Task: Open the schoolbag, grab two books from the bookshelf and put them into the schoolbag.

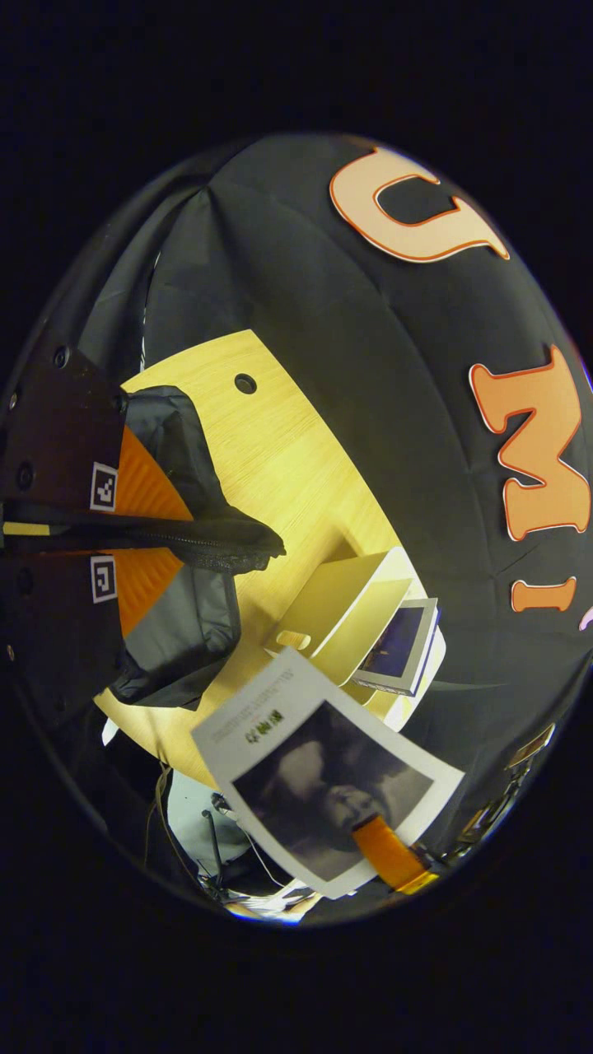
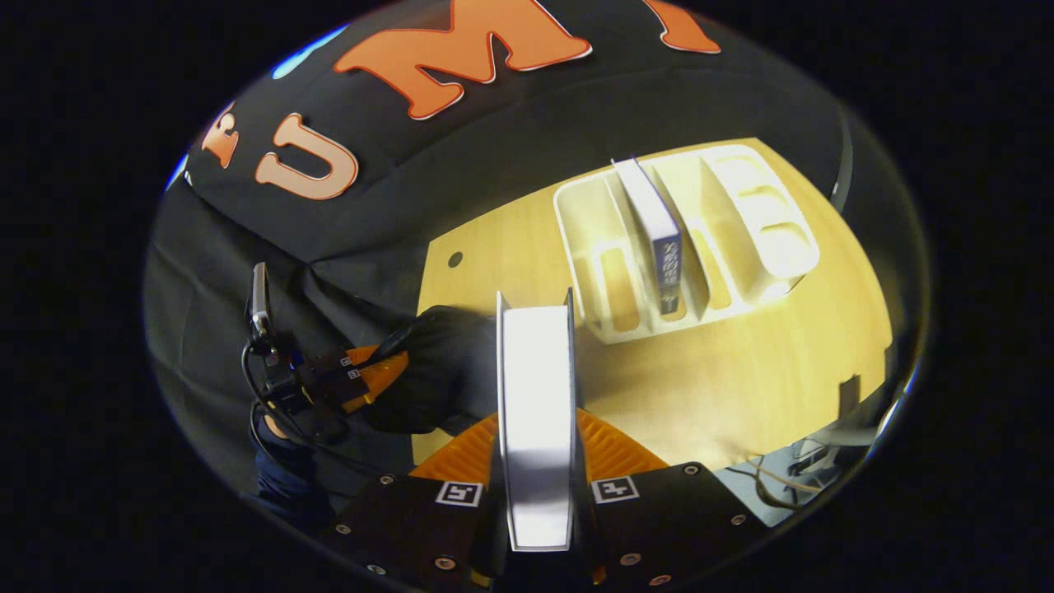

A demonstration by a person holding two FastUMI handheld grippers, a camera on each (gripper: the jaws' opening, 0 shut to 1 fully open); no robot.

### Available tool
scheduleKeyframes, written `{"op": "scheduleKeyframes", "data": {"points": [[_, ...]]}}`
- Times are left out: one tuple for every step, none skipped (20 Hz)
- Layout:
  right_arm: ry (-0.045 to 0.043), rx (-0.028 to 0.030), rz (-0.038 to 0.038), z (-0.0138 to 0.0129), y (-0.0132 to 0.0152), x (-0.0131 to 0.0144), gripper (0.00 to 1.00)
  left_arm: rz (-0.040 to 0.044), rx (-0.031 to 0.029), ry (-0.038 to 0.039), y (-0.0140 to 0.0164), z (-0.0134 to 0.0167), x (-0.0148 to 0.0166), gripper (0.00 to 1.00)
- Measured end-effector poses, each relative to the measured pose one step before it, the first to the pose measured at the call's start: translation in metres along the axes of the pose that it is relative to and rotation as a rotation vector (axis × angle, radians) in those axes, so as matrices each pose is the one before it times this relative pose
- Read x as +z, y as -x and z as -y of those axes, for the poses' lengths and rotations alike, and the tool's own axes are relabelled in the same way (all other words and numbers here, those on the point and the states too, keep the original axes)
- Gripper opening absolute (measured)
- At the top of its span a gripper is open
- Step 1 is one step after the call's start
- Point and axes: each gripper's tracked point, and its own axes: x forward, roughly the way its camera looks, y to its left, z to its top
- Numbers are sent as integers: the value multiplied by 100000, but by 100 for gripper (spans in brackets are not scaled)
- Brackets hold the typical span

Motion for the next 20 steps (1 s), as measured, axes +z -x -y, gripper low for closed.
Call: {"op": "scheduleKeyframes", "data": {"points": [[-1512,3386,-1024,-554,-1123,-607,34,522,-859,860,-106,194,-143,6],[-1565,2042,-639,-258,-984,-441,33,155,-693,876,30,210,-199,6],[-1258,1215,-256,-50,-965,-483,33,789,-465,381,-67,101,-39,6],[-866,683,-94,0,-1197,-184,33,464,-262,451,-44,47,86,6],[-1194,835,384,17,-1037,-121,33,809,84,560,-68,-55,42,6],[-1867,1646,765,-143,-1036,-12,32,369,115,927,-99,31,46,6],[-1852,2608,240,-282,-833,-184,32,519,52,1076,-1,127,6,6],[-2552,2759,-10,-257,-1112,-86,32,518,-54,1023,18,21,-64,6],[-1647,2477,197,-382,-949,-93,32,442,-133,721,52,53,71,6],[-1666,1608,492,-138,-936,55,32,466,159,549,31,-33,149,6],[-796,2220,668,-108,-886,-20,32,389,0,730,-78,34,-80,6],[-1428,1944,463,-24,-986,31,32,668,25,739,0,81,234,6],[-1369,2608,290,-210,-893,-207,31,523,-87,1045,-26,66,88,6],[-1777,2122,-143,-102,-762,-169,32,777,-343,1356,78,99,168,6],[-1363,1982,-416,-205,-781,-491,32,482,-329,1275,-122,156,-107,6],[-1064,1352,-28,104,-895,-146,32,513,-87,964,-41,79,-8,6],[-290,941,-269,305,-961,-192,32,489,-93,592,-29,100,59,6],[-757,496,1257,170,-774,-11,32,326,186,535,-9,81,31,6],[-172,1258,591,-185,-737,-120,32,338,-148,631,29,209,15,6],[-922,1083,1087,84,-678,76,32,222,-107,582,162,190,-216,6]]}}
